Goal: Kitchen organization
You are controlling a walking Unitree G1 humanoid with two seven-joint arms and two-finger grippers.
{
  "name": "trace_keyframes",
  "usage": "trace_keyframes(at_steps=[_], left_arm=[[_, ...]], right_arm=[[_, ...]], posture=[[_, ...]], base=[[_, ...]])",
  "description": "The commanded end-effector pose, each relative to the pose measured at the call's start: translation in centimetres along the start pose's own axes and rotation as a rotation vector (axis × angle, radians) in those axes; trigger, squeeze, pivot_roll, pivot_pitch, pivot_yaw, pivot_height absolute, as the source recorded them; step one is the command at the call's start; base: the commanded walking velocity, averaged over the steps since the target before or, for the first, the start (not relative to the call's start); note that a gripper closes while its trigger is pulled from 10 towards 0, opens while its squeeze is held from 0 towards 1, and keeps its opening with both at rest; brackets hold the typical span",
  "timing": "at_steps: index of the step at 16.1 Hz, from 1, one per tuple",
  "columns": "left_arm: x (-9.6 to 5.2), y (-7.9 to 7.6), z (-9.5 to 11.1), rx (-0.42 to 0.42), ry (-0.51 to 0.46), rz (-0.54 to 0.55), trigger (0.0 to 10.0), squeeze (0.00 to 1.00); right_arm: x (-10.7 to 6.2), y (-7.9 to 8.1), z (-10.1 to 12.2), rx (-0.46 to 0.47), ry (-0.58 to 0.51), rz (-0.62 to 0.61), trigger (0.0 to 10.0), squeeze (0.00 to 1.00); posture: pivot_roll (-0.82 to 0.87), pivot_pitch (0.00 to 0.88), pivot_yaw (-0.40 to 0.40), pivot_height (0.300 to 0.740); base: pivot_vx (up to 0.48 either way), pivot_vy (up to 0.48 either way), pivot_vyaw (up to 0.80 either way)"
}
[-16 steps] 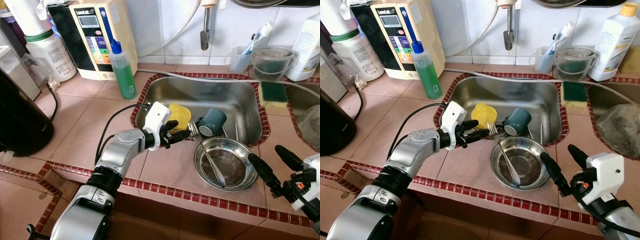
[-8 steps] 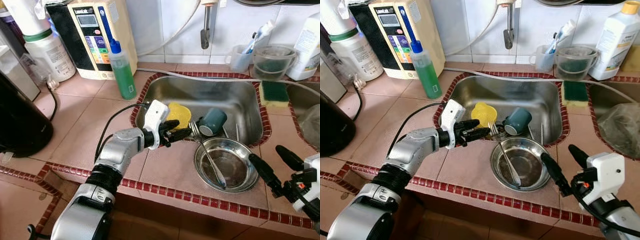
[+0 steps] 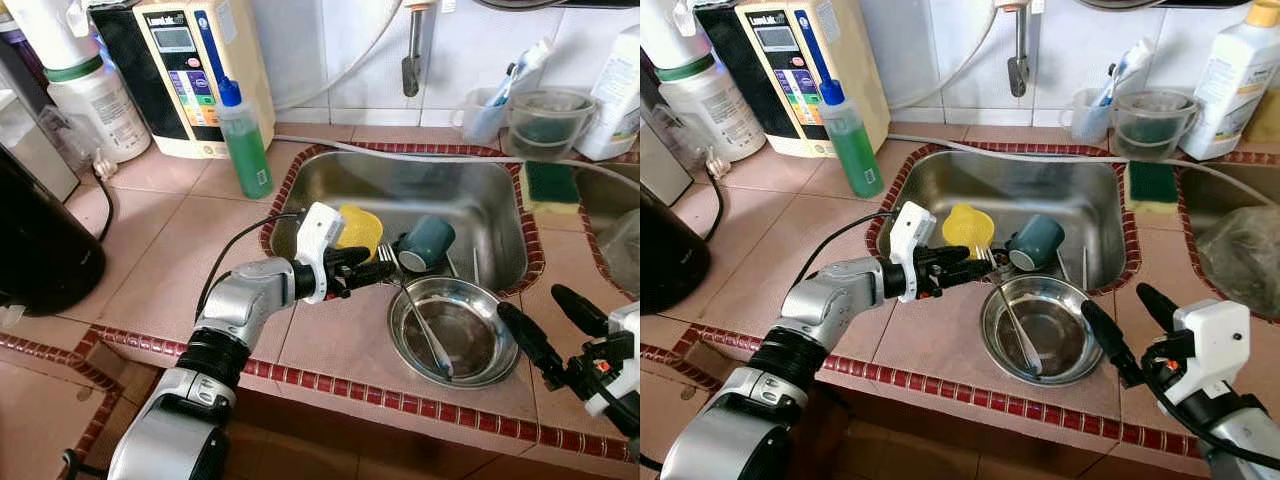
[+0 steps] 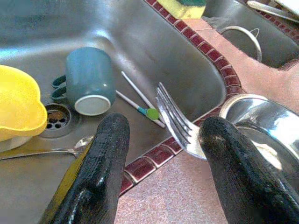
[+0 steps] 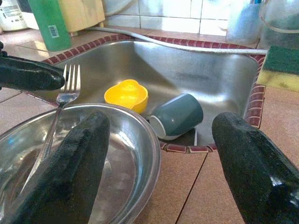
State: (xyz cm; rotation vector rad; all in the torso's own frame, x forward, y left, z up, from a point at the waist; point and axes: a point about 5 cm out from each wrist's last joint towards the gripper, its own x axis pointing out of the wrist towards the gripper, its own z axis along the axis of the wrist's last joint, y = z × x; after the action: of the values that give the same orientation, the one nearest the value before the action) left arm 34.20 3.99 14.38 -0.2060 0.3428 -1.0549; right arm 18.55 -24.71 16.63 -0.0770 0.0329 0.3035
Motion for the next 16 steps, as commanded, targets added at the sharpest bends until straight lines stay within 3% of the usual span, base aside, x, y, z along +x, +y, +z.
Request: trace_keyframes(at_steps=[1,16], left_arm=[[-0.1,-0.1,0.8,0.009,-0.015,-0.01,10.0,0.0],[1.4,-2.1,0.9,0.013,-0.009,-0.072,10.0,0.0]], right_arm=[[0.1,0.2,0.1,-0.006,-0.002,0.014,10.0,0.0],[0.0,0.1,0.0,-0.016,-0.005,-0.017,10.0,0.0]], posture=[[-0.26,0.085,0.166,0.732],[-0.28,0.087,0.184,0.732]], base=[[0.0,0.0,0.0],[0.0,0.0,0.0]])
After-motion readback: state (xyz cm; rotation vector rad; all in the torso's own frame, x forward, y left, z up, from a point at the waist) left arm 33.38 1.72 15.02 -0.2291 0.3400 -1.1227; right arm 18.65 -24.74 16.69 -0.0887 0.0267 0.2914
